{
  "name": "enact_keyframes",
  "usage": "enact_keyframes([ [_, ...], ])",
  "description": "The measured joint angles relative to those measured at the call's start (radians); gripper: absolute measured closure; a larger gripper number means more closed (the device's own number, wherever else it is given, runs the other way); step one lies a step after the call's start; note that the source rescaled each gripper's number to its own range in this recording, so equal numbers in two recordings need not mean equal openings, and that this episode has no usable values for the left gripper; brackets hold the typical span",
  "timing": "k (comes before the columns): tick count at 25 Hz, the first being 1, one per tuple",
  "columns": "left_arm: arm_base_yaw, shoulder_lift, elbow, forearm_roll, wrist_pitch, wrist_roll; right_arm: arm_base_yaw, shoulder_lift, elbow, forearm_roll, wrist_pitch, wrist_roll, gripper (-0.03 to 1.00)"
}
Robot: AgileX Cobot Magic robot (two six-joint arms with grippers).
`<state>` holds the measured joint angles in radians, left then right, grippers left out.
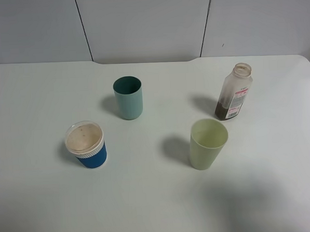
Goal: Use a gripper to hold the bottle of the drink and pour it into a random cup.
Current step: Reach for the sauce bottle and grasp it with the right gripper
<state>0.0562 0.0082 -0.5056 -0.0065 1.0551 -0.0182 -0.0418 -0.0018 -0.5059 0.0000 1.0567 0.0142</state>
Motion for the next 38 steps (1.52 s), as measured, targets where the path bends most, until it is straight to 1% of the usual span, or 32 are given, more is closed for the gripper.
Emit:
enact_keyframes([
  [38, 0.0, 0.0, 0.0, 0.0, 0.0, 0.0, 0.0, 0.0, 0.0, 0.0, 0.0, 0.0, 0.12],
])
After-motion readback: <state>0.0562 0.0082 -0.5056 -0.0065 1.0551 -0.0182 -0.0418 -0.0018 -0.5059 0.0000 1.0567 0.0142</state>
